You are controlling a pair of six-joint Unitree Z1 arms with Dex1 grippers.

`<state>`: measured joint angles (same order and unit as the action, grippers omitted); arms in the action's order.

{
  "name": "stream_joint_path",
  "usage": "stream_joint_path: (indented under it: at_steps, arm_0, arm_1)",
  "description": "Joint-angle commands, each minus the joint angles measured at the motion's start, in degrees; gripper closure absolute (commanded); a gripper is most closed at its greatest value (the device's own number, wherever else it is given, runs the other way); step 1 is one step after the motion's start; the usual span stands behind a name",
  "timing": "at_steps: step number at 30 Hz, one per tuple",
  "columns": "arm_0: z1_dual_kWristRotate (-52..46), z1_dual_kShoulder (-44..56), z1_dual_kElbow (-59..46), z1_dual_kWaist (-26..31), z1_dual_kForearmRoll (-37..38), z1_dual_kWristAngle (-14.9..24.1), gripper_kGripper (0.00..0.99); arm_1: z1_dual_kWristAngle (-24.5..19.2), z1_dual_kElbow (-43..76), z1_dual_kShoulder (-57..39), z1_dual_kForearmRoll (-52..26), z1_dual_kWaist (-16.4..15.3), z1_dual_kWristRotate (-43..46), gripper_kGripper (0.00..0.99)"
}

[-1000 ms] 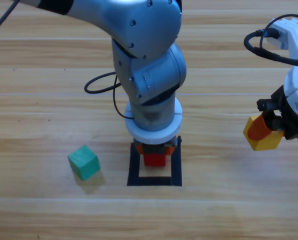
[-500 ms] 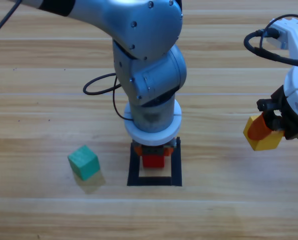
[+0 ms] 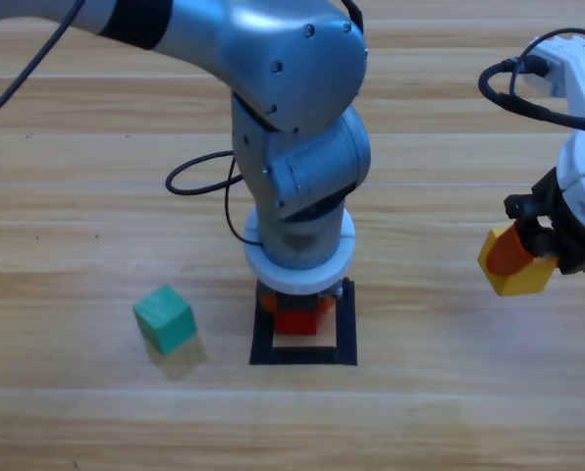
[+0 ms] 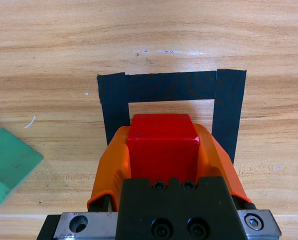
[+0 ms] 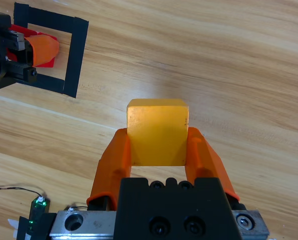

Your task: Stack the blocks in the rectangular block: red at the bottom, yellow in the middle, green on top

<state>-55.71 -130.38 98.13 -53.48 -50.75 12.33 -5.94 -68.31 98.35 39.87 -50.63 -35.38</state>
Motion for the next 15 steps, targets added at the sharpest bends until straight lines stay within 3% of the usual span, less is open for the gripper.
stream_joint_path:
  at_steps: [1,15]
  arm_0:
    - [-1.07,-3.92,0.92,-1.72,-0.40,0.77,0.866]
    - [-1.51,-4.44,1.54,-2.24,-0.49,0.59,0.843]
  arm_1:
    - [0.23,1.69,3.34,-0.75,-1.14,0.58,0.990]
    - [0.14,1.78,3.34,-0.75,-1.22,0.67,0.990]
